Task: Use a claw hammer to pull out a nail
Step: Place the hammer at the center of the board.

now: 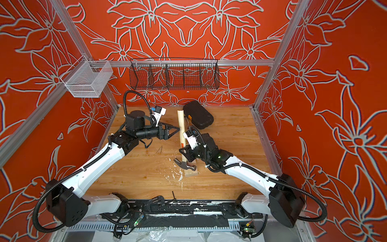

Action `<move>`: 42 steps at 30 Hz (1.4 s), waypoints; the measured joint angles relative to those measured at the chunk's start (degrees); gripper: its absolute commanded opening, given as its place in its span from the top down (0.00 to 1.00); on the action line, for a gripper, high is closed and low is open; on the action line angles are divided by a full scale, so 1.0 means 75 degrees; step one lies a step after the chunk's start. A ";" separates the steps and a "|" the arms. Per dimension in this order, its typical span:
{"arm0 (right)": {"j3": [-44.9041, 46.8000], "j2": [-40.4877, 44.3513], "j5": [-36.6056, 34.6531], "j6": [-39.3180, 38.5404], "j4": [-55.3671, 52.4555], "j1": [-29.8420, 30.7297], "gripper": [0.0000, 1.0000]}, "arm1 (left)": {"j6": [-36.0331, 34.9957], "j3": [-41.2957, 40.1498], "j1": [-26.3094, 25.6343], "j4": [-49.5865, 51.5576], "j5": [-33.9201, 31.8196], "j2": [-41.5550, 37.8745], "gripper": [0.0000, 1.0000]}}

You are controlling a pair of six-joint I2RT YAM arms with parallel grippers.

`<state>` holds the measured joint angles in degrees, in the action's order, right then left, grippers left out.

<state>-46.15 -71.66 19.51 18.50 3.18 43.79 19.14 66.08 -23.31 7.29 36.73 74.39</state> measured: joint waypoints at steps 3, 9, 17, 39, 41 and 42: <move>-0.0029 -0.0175 -0.0006 -0.0003 -0.0017 0.0067 1.00 | -0.0038 0.0204 -0.0210 0.0070 -0.0119 0.0096 0.18; -0.0044 -0.0248 -0.0227 -0.0003 -0.0114 0.0128 1.00 | -0.0178 0.0525 -0.0641 0.0259 -0.0781 0.0108 0.19; -0.0122 -0.0248 -0.0629 -0.0017 -0.0143 0.0189 1.00 | -0.0192 0.0924 -0.0944 0.0664 -0.1947 0.0361 0.25; -0.0140 -0.0245 -0.1032 -0.0210 -0.0189 0.0376 1.00 | -0.0146 0.1093 -0.1361 0.0930 -0.2745 0.0764 0.52; -0.0140 -0.0245 -0.1061 -0.0216 -0.0204 0.0376 1.00 | -0.0157 0.1134 -0.1370 0.0965 -0.2818 0.0764 0.56; -0.0140 -0.0245 -0.1070 -0.0219 -0.0207 0.0376 1.00 | -0.0163 0.1157 -0.1373 0.0970 -0.2838 0.0764 0.58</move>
<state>-47.20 -73.49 11.49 16.86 1.63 46.61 17.91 74.76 -33.61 14.57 15.44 80.12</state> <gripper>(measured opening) 0.240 0.454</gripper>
